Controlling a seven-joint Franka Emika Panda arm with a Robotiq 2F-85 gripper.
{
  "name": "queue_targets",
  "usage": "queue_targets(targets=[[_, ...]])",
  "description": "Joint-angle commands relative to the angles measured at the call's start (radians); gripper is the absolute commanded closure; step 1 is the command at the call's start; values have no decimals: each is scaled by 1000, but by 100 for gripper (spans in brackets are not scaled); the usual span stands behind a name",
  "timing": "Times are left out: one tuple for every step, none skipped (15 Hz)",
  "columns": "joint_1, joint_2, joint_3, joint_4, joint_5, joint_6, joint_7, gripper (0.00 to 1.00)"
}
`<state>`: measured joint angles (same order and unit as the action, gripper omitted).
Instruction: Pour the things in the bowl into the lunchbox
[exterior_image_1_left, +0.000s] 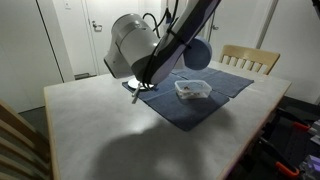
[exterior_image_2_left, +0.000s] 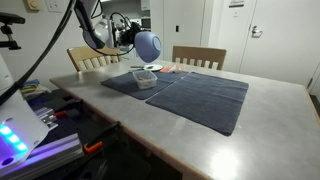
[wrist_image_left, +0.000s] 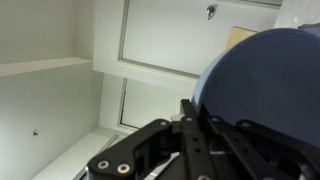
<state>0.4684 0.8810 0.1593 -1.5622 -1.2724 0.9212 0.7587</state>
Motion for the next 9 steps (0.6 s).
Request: queue_targets(targets=[[6, 28, 2, 41, -27, -43, -50, 99], [1, 26, 3, 44, -22, -45, -52, 99], [-9, 18, 7, 51, -3, -47, -54, 99], [-19, 12, 11, 58, 15, -49, -63, 99], [-33, -1, 15, 65, 41, -47, -69, 99], [-49, -12, 22, 74, 68, -40, -90, 99], [-67, -33, 26, 76, 98, -27, -113, 99], [-76, -44, 26, 84, 126, -21, -126, 99], [-85, -54, 26, 93, 160, -18, -137, 99]])
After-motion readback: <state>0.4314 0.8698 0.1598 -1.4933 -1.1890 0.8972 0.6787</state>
